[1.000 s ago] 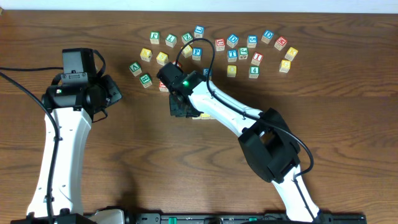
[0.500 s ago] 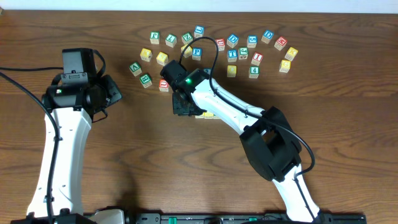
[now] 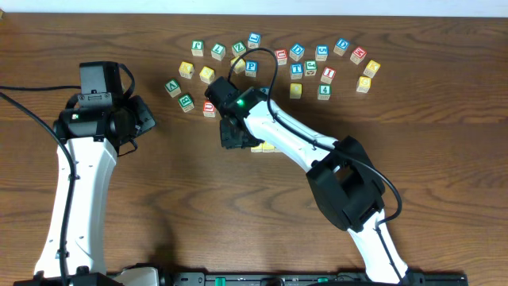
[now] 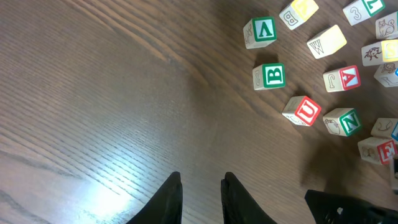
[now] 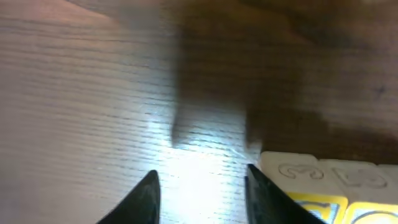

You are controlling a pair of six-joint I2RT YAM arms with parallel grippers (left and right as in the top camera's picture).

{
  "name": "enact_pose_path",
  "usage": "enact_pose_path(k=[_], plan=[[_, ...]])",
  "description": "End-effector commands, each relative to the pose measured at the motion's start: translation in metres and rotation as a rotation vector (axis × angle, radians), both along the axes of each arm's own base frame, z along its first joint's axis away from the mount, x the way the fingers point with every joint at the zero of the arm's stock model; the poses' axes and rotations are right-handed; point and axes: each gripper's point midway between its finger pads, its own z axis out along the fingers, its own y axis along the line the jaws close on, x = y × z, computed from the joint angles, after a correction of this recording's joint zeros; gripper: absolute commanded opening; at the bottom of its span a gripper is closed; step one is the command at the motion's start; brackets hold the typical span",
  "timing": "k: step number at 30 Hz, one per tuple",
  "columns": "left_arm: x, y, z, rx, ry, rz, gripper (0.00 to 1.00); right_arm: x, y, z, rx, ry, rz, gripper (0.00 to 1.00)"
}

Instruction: Spell out CORL

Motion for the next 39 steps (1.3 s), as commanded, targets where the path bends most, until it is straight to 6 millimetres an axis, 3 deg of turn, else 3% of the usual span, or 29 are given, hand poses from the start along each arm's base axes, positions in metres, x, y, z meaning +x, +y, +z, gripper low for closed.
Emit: enact_pose_path(k=[1,4,6,8,10,14,15,19,20,25,27,39], plan=[[0.003,0.004,0.002,0.02,0.0,-0.005,0.22,0.022,0.01,0.048,0.091,-0.091,0.074,0.43],[0.003,0.004,0.002,0.02,-0.001,-0.005,0.22,0.041,-0.004,0.107,0.149,-0.192,0.094,0.47],[0.003,0.004,0.002,0.02,-0.001,-0.005,0.22,0.047,-0.016,0.132,0.163,-0.235,0.098,0.49],[0.003,0.004,0.002,0.02,-0.001,-0.005,0.3,0.053,-0.036,0.162,0.175,-0.289,0.095,0.51],[0.003,0.004,0.002,0.02,-0.001,-0.005,0.45,0.059,-0.061,0.191,0.183,-0.34,0.075,0.54],[0.003,0.004,0.002,0.02,-0.001,-0.004,0.9,0.065,-0.111,0.235,0.176,-0.429,0.047,0.65],[0.003,0.004,0.002,0.02,-0.001,-0.004,0.94,0.065,-0.131,0.249,0.168,-0.453,0.028,0.69],[0.003,0.004,0.002,0.02,-0.001,-0.004,0.95,0.059,-0.182,0.277,0.15,-0.489,-0.057,0.87],[0.003,0.004,0.002,0.02,-0.001,-0.004,0.95,0.055,-0.201,0.285,0.141,-0.495,-0.095,0.96],[0.003,0.004,0.002,0.02,-0.001,-0.004,0.95,0.041,-0.25,0.298,0.113,-0.492,-0.198,0.99],[0.003,0.004,0.002,0.02,-0.001,-0.004,0.95,0.04,-0.26,0.298,0.105,-0.488,-0.222,0.99],[0.003,0.004,0.002,0.02,-0.001,-0.004,0.95,0.034,-0.267,0.292,0.078,-0.453,-0.232,0.99]])
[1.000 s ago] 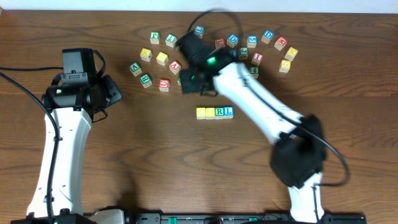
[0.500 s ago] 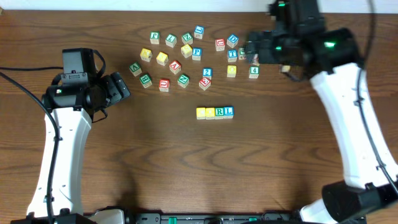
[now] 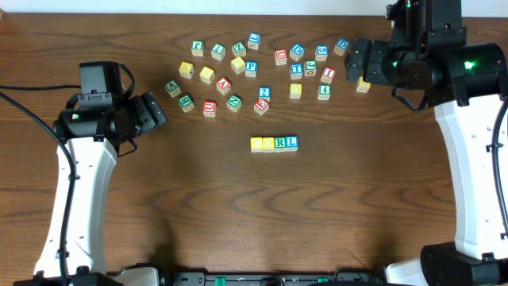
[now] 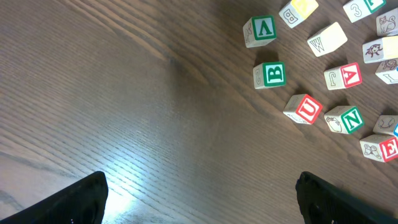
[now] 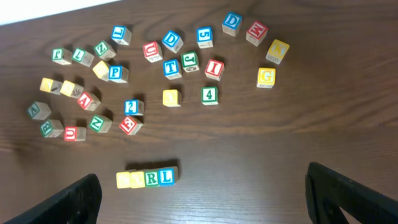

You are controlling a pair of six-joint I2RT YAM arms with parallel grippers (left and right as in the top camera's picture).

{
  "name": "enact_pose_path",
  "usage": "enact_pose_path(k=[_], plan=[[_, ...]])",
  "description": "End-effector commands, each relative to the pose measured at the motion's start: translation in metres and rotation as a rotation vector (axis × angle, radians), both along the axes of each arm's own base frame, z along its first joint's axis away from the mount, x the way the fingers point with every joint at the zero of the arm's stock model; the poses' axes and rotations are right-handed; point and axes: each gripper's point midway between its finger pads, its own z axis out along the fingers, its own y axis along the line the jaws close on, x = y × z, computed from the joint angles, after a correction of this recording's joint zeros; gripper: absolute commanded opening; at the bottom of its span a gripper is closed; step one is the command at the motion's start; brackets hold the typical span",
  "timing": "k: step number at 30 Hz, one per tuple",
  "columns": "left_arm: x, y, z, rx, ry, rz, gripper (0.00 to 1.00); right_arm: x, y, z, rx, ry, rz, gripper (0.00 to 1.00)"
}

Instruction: Spell out CORL

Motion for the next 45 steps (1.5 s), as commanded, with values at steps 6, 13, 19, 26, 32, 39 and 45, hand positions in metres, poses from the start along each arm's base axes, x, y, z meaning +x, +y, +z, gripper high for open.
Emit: enact_pose_path(k=[6,13,19,26,32,39,45], plan=[[0.003,0.004,0.002,0.012,-0.003,0.009,0.95,-0.003,-0.006,0.003,-0.016,0.0,-0.001,0.99],[0.003,0.004,0.002,0.012,-0.003,0.009,0.95,-0.018,-0.021,0.035,-0.139,-0.176,0.088,0.99],[0.003,0.004,0.002,0.012,-0.003,0.009,0.95,-0.054,-0.053,0.025,-0.129,-0.365,-0.002,0.99],[0.003,0.004,0.002,0.012,-0.003,0.009,0.95,-0.108,-0.071,-0.012,-0.161,-0.667,-0.05,0.99],[0.003,0.004,0.002,0.012,-0.003,0.009,0.95,-0.14,-0.071,-0.064,-0.148,-0.93,-0.07,0.99],[0.003,0.004,0.002,0.012,-0.003,0.009,0.95,-0.145,-0.07,-0.118,-0.144,-0.963,-0.065,0.99],[0.003,0.004,0.002,0.012,-0.003,0.009,0.95,-0.146,-0.068,-0.144,-0.14,-0.924,-0.053,0.99]])
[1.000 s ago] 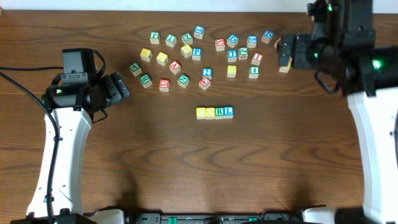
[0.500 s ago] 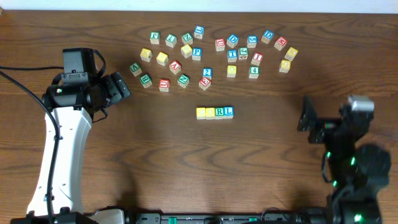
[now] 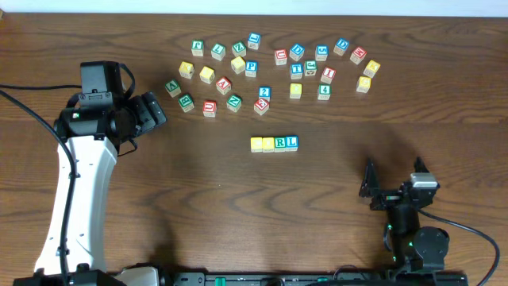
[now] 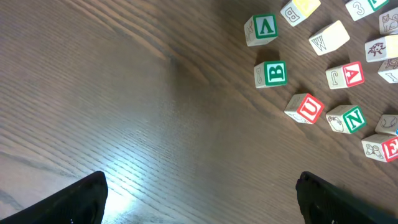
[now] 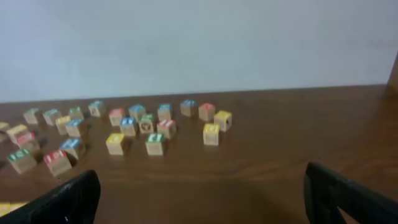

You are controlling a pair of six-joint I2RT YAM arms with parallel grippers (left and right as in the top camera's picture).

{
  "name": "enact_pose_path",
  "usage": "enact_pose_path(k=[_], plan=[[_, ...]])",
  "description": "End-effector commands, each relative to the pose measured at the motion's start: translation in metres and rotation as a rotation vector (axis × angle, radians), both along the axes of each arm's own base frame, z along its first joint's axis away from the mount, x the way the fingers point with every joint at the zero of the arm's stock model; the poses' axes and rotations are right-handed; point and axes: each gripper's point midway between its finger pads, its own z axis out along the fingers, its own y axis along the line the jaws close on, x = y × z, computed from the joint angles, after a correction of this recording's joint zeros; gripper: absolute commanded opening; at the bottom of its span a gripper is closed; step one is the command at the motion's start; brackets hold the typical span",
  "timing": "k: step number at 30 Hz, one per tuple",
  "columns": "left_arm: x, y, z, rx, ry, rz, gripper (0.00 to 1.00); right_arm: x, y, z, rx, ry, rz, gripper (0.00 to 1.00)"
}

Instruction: Spell out CORL

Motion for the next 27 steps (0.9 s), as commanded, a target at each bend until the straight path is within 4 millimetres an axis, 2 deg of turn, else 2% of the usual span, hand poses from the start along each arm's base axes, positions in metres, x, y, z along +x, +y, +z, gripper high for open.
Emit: enact_pose_path(k=[1,2,27], plan=[[0.0028,0.0042,0.0043,0.013,-0.01,0.009,0.95,-0.0006,-0.0008,-0.0102,-0.012,0.029,-0.001,0.99],[0.0028,0.0042,0.0043,0.013,-0.01,0.009,0.95,-0.0009,-0.0008,-0.0163,-0.011,0.054,-0.001,0.99],[0.0026,0.0041,0.0042,0.012,-0.009,0.009,0.95,-0.0009,-0.001,-0.0158,-0.011,0.052,-0.002,0.99]])
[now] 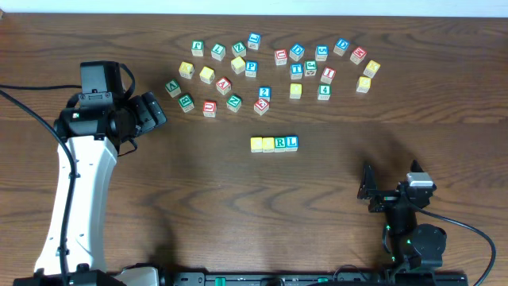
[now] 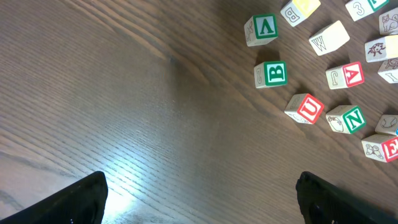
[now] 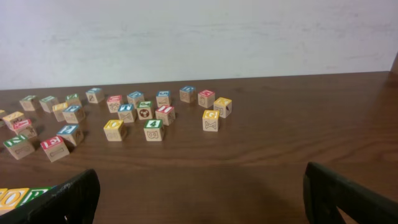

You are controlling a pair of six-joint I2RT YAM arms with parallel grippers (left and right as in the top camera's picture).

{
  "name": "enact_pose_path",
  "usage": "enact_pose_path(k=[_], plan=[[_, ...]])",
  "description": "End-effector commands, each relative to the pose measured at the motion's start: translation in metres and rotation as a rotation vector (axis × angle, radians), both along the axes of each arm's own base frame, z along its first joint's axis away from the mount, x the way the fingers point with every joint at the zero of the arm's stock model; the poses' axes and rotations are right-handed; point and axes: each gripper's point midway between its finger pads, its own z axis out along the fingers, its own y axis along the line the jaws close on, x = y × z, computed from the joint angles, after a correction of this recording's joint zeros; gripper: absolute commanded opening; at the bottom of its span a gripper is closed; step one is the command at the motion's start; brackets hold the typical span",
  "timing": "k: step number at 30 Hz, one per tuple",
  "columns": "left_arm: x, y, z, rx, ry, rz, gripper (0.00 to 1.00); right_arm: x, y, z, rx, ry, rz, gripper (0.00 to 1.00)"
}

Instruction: Spell out CORL

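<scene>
Four blocks stand in a row [image 1: 274, 144] mid-table: two yellow ones, a green R, then a blue L. The yellow letters are too small to read. Only the row's left end [image 3: 15, 198] shows in the right wrist view. My left gripper [image 1: 155, 111] hovers left of the loose blocks, open wide and empty [image 2: 199, 202]. My right gripper [image 1: 390, 184] sits folded low at the front right, open wide and empty [image 3: 199, 193], facing the far wall.
Several loose letter and number blocks [image 1: 270, 67] are scattered along the table's far side. A green B block [image 2: 269, 74] and a red U block [image 2: 304, 109] lie nearest the left gripper. A white wall [image 3: 199, 31] rises behind the table.
The right arm has settled slightly at the front right, and its camera now shows more table and less wall. The left arm and all the blocks are unchanged.
First my right gripper was down on the table at the row's left end and the left fingers were close together. Then the right gripper was high at the back right, both grippers open wide, the four-block row standing free. Since then the right arm has folded at the front right.
</scene>
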Motion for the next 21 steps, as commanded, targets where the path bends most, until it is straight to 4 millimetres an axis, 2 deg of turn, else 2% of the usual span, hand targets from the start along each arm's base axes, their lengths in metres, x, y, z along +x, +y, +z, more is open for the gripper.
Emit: enact_pose_path(k=[1,4,6,9,12,14,15,18,21], plan=[[0.001,0.004,0.003,0.012,-0.001,0.009,0.96,0.0,-0.001,0.0,-0.011,-0.003,-0.002,0.99],[0.0,0.004,0.003,0.012,0.0,0.009,0.96,0.0,-0.001,0.0,-0.011,-0.003,-0.002,0.99],[0.0,0.004,0.013,0.018,-0.032,0.01,0.96,0.0,-0.001,0.0,-0.011,-0.003,-0.002,0.99],[0.001,0.009,0.039,0.051,-0.143,0.024,0.96,0.0,-0.001,0.0,-0.011,-0.003,-0.002,0.99],[-0.001,0.012,0.072,0.089,-0.329,0.03,0.96,0.0,-0.001,0.0,-0.011,-0.003,-0.002,0.99],[-0.007,0.011,0.085,0.117,-0.446,0.012,0.96,0.0,-0.001,0.0,-0.011,-0.003,-0.002,0.99],[-0.017,0.011,0.091,0.15,-0.537,-0.011,0.96,0.0,-0.001,0.0,-0.011,-0.003,-0.002,0.99],[-0.038,0.009,0.088,0.184,-0.674,-0.016,0.95,0.0,-0.001,0.0,-0.011,-0.003,-0.002,0.99],[-0.058,0.009,0.077,0.207,-0.777,-0.004,0.96,0.0,-0.001,0.0,-0.011,-0.003,-0.002,0.99]])
